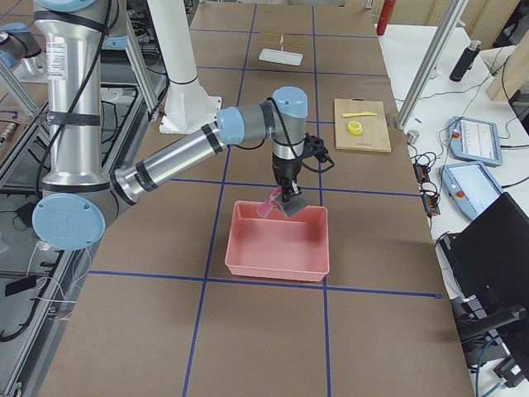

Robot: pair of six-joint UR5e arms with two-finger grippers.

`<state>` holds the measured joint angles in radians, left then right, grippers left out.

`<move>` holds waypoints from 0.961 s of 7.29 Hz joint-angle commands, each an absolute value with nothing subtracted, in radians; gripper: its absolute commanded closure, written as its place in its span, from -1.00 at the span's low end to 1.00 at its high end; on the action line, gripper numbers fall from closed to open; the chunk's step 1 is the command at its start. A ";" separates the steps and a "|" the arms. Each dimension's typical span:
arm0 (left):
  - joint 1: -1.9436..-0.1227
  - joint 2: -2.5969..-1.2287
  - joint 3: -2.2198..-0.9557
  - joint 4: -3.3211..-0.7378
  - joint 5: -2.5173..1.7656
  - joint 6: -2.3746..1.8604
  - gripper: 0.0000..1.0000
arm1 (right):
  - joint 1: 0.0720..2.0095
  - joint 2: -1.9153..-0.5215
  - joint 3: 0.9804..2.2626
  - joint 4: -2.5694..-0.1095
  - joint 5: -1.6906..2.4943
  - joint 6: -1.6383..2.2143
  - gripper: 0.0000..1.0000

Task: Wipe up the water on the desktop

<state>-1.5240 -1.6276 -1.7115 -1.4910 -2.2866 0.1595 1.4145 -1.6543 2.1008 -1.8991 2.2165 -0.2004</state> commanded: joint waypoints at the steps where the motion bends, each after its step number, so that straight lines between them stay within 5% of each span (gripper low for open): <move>1: -1.525 -1.626 -1.716 -1.493 -2.286 0.160 -0.97 | 1.533 -1.774 2.057 -1.899 2.226 -0.193 -1.00; 7: -1.526 -1.546 -1.727 -1.479 -2.307 0.155 -0.97 | 1.694 -1.832 1.973 -1.896 2.218 -0.204 -1.00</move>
<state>-1.5259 -1.5619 -1.7236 -1.4882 -2.2971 0.1572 1.6915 -1.8310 1.9781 -1.8965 2.2244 -0.1989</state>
